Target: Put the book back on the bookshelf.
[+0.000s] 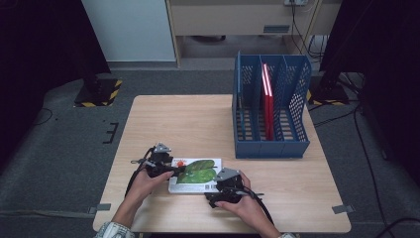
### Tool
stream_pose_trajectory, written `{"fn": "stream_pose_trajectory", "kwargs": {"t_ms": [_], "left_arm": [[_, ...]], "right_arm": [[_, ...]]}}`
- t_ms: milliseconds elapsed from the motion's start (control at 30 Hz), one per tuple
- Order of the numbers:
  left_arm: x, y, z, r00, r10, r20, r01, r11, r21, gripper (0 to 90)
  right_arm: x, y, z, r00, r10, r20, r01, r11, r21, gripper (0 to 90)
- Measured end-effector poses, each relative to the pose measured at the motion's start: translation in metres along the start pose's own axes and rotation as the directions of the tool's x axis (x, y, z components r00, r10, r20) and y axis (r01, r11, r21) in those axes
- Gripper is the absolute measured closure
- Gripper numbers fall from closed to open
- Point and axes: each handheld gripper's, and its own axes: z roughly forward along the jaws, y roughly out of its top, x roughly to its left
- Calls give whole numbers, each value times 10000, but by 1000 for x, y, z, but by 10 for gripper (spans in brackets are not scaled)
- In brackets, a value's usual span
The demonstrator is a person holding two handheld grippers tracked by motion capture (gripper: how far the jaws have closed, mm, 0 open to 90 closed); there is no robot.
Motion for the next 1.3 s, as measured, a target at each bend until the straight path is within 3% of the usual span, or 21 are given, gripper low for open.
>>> {"fn": "stream_pose_trajectory", "kwargs": {"t_ms": [300,1067,1300], "left_arm": [[-2,4,-4,10000,37,-13,-37,9999,-110,252],[-4,13,-14,9999,-40,93,45,9987,-512,247],[-3,9,-12,9999,3,130,2,9995,-327,244]], "right_arm": [[4,3,5,9992,175,357,-177,9998,53,3],[6,4,5,9982,322,496,-327,9994,87,1],[5,5,5,9966,692,446,-689,9976,-74,3]]}}
